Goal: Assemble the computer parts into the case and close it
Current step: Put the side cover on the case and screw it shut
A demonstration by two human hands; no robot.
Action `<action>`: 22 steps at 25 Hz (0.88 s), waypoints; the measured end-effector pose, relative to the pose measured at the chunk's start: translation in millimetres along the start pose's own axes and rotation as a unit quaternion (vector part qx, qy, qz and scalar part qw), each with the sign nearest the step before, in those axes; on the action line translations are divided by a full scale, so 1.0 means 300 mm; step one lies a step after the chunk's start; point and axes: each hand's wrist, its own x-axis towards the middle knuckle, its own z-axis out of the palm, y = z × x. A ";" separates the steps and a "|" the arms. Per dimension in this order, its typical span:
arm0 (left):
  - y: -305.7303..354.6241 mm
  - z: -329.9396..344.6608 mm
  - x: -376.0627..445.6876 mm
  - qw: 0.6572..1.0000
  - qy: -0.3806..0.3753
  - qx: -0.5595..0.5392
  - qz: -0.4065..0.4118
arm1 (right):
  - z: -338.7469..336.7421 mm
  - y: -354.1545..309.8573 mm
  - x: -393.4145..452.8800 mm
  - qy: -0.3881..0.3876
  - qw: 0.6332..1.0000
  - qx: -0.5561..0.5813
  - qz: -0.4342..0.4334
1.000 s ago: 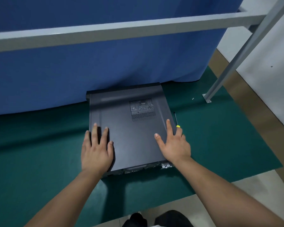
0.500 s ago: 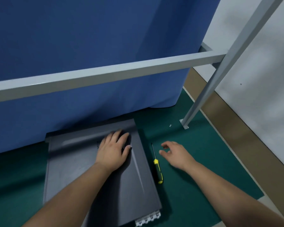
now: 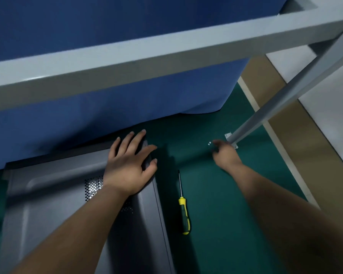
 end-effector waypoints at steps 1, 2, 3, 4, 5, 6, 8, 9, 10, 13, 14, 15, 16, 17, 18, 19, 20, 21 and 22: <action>0.001 0.006 0.000 1.000 0.006 0.000 0.001 | 0.004 -0.001 0.030 0.006 1.000 -0.001 -0.009; 0.001 0.012 -0.002 1.000 0.013 0.001 0.002 | 0.009 -0.002 0.057 0.011 1.000 -0.007 -0.019; 0.001 0.018 -0.004 1.000 0.018 0.003 0.003 | 0.015 -0.002 0.080 0.018 0.999 -0.015 -0.025; 0.001 0.021 -0.007 1.000 0.022 0.003 0.003 | 0.022 -0.002 0.099 0.023 0.999 -0.023 -0.023; 0.002 0.021 -0.008 1.000 0.026 0.003 0.003 | 0.029 -0.003 0.112 0.028 0.999 -0.029 -0.017; 0.002 0.019 -0.009 1.000 0.029 0.003 0.003 | 0.035 -0.003 0.121 0.034 0.999 -0.037 -0.013; 0.003 0.019 -0.007 0.999 0.032 0.004 0.003 | 0.046 0.004 0.133 0.046 0.998 -0.051 -0.014; 0.005 0.019 -0.006 0.999 0.034 0.004 0.003 | 0.050 0.007 0.134 0.051 0.997 -0.056 -0.016; 0.007 0.018 -0.006 0.999 0.034 0.005 0.003 | 0.053 0.010 0.136 0.055 0.996 -0.061 -0.018; 0.011 0.015 -0.007 0.999 0.033 0.006 0.003 | 0.064 0.020 0.136 0.067 0.995 -0.072 -0.019; 0.013 0.014 -0.007 1.000 0.031 0.006 0.002 | 0.068 0.021 0.135 0.072 0.994 -0.075 -0.015; 0.014 0.013 -0.006 1.000 0.029 0.004 0.002 | 0.072 0.020 0.133 0.078 0.994 -0.077 -0.008; 0.014 0.013 -0.006 1.000 0.029 0.003 0.001 | 0.078 0.021 0.128 0.082 0.993 -0.084 0.000; 0.013 0.016 -0.007 1.000 0.030 0.001 0.002 | 0.084 0.022 0.117 0.084 0.992 -0.099 0.007; 0.012 0.017 -0.007 1.000 0.031 -0.001 0.002 | 0.089 0.024 0.102 0.083 0.990 -0.115 0.010; 0.010 0.017 -0.006 1.000 0.029 -0.004 0.001 | 0.092 0.027 0.079 0.085 0.989 -0.122 0.013; 0.007 0.015 -0.003 1.000 0.026 -0.007 -0.001 | 0.093 0.031 0.052 0.091 0.989 -0.113 0.023; 0.004 0.014 0.000 1.000 0.023 -0.013 -0.001 | 0.096 0.038 0.019 0.096 0.990 -0.092 0.037; 0.003 0.012 0.001 1.000 0.017 -0.020 -0.001 | 0.100 0.042 -0.019 0.096 0.992 -0.065 0.048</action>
